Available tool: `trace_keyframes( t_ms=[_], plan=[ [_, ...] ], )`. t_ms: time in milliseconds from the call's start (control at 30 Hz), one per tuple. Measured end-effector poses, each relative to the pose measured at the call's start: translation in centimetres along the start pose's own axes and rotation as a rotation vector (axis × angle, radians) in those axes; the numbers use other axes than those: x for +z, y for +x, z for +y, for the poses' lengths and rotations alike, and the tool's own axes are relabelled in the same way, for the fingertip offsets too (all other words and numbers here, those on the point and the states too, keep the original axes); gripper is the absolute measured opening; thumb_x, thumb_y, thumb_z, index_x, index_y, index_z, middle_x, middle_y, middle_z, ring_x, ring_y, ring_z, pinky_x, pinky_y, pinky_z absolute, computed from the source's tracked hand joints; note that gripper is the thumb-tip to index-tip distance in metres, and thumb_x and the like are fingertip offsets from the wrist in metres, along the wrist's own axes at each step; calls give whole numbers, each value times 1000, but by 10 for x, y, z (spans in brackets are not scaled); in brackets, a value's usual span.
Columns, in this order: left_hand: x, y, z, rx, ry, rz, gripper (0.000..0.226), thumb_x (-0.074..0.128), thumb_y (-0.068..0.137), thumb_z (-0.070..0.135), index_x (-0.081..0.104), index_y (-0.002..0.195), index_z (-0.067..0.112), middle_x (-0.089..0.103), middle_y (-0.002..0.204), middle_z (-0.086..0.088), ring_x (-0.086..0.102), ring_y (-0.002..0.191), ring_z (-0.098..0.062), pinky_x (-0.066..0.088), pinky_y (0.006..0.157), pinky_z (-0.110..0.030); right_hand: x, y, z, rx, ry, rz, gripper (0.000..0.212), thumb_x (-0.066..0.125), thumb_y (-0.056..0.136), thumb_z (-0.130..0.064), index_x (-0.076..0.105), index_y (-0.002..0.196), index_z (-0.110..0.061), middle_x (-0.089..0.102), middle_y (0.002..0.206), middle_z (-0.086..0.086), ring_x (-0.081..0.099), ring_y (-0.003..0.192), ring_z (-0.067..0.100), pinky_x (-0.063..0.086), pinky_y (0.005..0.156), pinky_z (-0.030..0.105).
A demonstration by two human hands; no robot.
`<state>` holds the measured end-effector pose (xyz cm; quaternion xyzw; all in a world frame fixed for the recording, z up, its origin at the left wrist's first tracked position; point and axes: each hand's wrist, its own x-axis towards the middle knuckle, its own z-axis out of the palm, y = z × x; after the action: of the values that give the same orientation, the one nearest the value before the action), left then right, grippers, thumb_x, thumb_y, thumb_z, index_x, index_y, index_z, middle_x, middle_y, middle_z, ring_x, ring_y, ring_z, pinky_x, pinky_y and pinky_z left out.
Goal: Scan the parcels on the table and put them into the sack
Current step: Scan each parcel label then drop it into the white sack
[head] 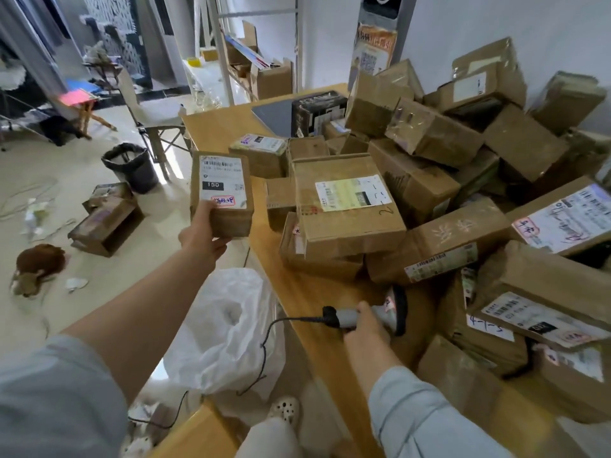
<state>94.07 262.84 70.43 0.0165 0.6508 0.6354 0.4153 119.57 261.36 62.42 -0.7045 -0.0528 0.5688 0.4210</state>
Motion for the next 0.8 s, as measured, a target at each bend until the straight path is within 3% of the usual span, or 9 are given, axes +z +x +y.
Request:
trace_keyframes(
  t_ms=[67, 167, 200, 267, 367, 467, 600, 733, 800],
  plan=[
    [-4, -9, 3, 1, -11, -38, 72, 67, 72, 44, 42, 135, 19, 60, 118, -8, 65, 94, -27, 49, 74, -33, -13, -14, 1, 71, 86, 2, 32, 71, 81, -20, 58, 108, -11, 62, 113, 11, 60, 94, 27, 49, 87, 37],
    [-8, -31, 5, 31, -26, -93, 83, 71, 59, 45, 45, 133, 19, 62, 118, -9, 66, 93, -27, 51, 66, -30, -27, -33, 3, -39, 106, -132, 9, 65, 77, -4, 62, 84, -8, 66, 93, 8, 57, 69, 19, 47, 64, 33],
    [-10, -38, 6, 49, -32, -99, 85, 72, 57, 45, 46, 133, 19, 63, 118, -9, 67, 92, -27, 51, 64, -30, -32, -43, 0, -86, 95, -189, 10, 63, 75, -1, 66, 83, -6, 68, 90, 6, 56, 65, 17, 46, 62, 31],
    [-12, -51, 6, 96, -67, -113, 79, 73, 61, 43, 48, 131, 16, 63, 118, -10, 67, 92, -27, 53, 65, -30, -42, -57, -8, -149, 76, -324, 18, 65, 73, 1, 72, 87, -6, 72, 88, 3, 57, 67, 15, 47, 66, 32],
    [-12, -70, 6, 173, -73, -165, 71, 75, 66, 41, 52, 127, 13, 64, 117, -10, 65, 98, -26, 53, 70, -31, -52, -86, -33, -269, 37, -536, 14, 69, 77, 0, 67, 85, -11, 70, 84, 6, 59, 74, 18, 51, 72, 34],
    [-10, -85, 9, 229, -38, -233, 72, 77, 67, 40, 51, 128, 11, 65, 118, -9, 62, 106, -21, 51, 77, -31, -54, -113, -60, -397, -27, -753, 12, 68, 81, -1, 62, 86, -10, 66, 67, 6, 61, 66, 21, 54, 78, 42],
    [2, -90, 18, 262, -73, -310, 56, 74, 79, 23, 51, 127, 5, 66, 118, -12, 64, 107, -22, 53, 89, -30, -45, -138, -91, -505, -150, -857, 7, 64, 87, -6, 59, 82, -8, 63, 64, 6, 61, 61, 19, 54, 72, 41],
    [20, -75, 41, 268, -47, -380, 49, 72, 80, 12, 53, 124, 2, 68, 112, -14, 69, 97, -21, 56, 76, -26, -24, -151, -115, -560, -204, -852, 11, 65, 88, -15, 60, 96, -9, 67, 68, 6, 64, 61, 19, 55, 59, 33],
    [34, -57, 57, 278, -20, -398, 53, 73, 79, 8, 49, 127, 2, 68, 110, -12, 69, 96, -21, 57, 78, -27, -3, -154, -126, -503, -184, -841, 20, 68, 85, -20, 61, 100, -7, 68, 66, 6, 63, 57, 17, 53, 54, 29]
  ],
)
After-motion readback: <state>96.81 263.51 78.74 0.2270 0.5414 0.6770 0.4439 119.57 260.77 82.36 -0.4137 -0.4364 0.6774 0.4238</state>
